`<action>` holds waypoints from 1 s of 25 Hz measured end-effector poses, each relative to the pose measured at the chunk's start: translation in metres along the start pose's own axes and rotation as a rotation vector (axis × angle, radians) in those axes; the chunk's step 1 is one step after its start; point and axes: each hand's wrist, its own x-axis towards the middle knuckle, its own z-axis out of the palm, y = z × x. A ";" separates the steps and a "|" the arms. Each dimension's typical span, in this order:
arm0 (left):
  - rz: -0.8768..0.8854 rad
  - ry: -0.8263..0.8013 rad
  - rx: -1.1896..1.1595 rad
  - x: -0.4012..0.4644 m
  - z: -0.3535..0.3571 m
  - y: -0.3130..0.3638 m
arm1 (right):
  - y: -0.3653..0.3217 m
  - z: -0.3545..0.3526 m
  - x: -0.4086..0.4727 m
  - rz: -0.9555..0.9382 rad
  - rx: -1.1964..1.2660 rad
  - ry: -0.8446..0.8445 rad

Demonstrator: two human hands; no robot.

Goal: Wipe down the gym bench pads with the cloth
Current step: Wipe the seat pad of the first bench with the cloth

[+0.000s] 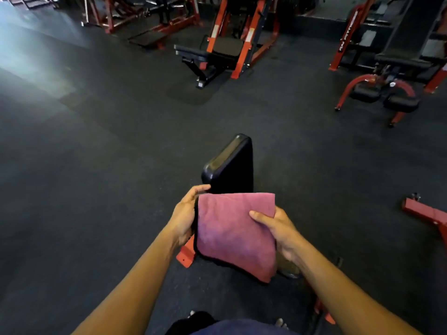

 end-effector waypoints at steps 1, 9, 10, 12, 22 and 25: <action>-0.010 -0.024 0.038 0.006 -0.022 -0.007 | 0.000 0.016 0.004 -0.003 -0.012 0.058; 0.270 -0.144 0.825 0.086 -0.118 -0.017 | -0.008 0.072 0.044 -0.224 -0.243 0.530; 0.307 -0.180 0.910 0.096 -0.117 -0.016 | -0.008 0.073 0.049 -0.244 -0.267 0.564; 0.372 -0.243 1.040 0.125 -0.114 -0.014 | -0.010 0.074 0.065 -0.281 -0.314 0.619; 0.478 -0.545 1.340 0.275 -0.078 -0.002 | 0.018 0.115 0.150 -0.659 -0.845 0.455; 0.531 -0.693 1.383 0.316 -0.047 -0.006 | 0.035 0.128 0.167 -0.548 -1.128 0.369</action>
